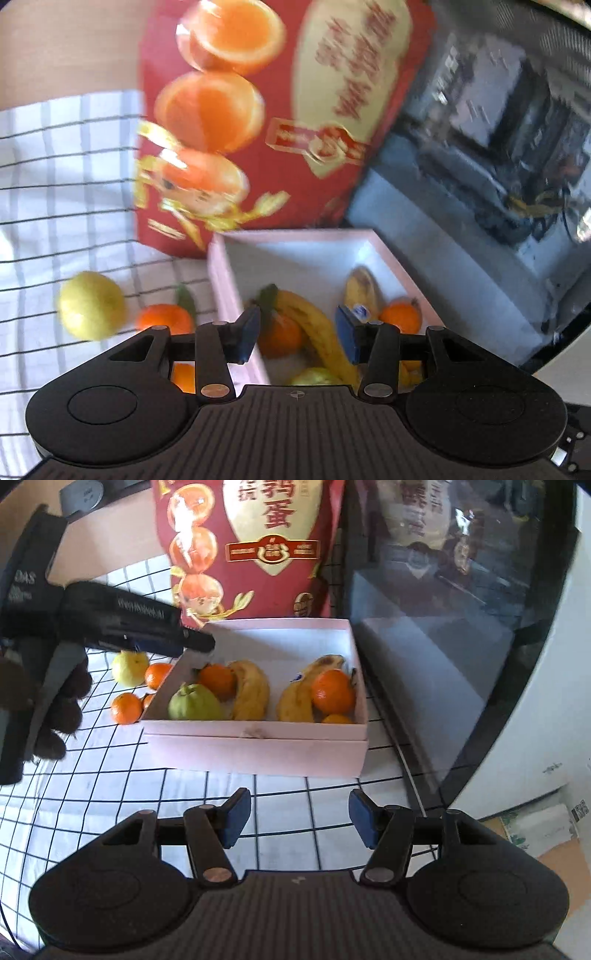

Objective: Organize fruits

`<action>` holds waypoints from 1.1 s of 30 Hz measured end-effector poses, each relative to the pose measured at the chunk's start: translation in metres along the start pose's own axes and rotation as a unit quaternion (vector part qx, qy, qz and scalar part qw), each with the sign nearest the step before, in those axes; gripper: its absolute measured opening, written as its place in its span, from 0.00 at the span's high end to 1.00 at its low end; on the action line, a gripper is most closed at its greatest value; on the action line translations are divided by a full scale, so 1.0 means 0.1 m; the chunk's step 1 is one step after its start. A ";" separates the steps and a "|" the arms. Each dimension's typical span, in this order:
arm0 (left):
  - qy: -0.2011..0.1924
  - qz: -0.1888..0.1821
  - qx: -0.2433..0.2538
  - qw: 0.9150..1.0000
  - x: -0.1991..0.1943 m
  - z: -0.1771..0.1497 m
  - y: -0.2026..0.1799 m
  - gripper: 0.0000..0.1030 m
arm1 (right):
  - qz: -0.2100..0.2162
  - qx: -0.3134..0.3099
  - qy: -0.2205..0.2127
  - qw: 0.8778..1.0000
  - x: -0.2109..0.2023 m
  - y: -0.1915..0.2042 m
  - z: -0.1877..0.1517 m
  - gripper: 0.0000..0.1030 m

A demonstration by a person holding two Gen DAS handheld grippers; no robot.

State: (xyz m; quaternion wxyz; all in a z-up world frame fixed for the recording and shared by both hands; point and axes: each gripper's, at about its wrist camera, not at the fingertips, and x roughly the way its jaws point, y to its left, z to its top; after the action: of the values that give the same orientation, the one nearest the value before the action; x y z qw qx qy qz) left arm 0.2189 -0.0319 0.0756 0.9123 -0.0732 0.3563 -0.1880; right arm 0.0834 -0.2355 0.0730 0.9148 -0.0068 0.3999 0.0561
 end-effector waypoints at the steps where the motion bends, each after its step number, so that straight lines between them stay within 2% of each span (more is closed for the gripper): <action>1: -0.007 0.008 -0.008 1.000 -0.06 -0.01 0.08 0.52 | 0.002 -0.004 -0.001 1.000 0.00 0.04 0.00 0.43; 7: -0.023 0.082 -0.069 0.994 -0.33 -0.09 0.67 0.52 | 0.013 -0.036 -0.002 0.999 0.07 0.33 -0.01 0.43; 11: -0.023 0.114 -0.103 0.988 -0.43 -0.15 0.99 0.52 | 0.016 -0.073 0.001 0.997 0.09 0.53 -0.09 0.43; 14: -0.007 0.112 -0.104 0.988 -0.39 -0.23 1.06 0.52 | 0.017 -0.098 0.005 0.995 0.11 0.66 -0.14 0.42; 19: 0.036 0.100 -0.037 0.994 -0.19 -0.33 0.87 0.52 | 0.024 -0.125 0.010 0.992 0.14 0.82 -0.19 0.42; 23: 0.042 0.110 -0.001 0.993 -0.08 -0.38 0.73 0.52 | 0.024 -0.143 0.009 0.989 0.13 0.91 -0.24 0.42; 25: 0.042 0.099 0.004 0.994 -0.05 -0.38 0.69 0.52 | 0.021 -0.151 0.009 0.988 0.12 0.93 -0.27 0.41; 29: 0.035 0.111 0.014 0.993 0.01 -0.36 0.64 0.51 | 0.012 -0.155 0.012 0.988 0.12 0.92 -0.33 0.40; 33: -0.015 0.120 -0.046 0.992 -0.09 -0.24 0.81 0.51 | 0.002 -0.145 0.017 0.989 0.10 0.84 -0.36 0.40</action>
State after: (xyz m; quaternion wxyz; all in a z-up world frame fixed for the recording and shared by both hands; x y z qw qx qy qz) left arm 0.2201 0.0460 0.0417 0.9291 -0.0748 0.3573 -0.0595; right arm 0.0549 -0.1535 0.0434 0.8972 -0.1397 0.4029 0.1150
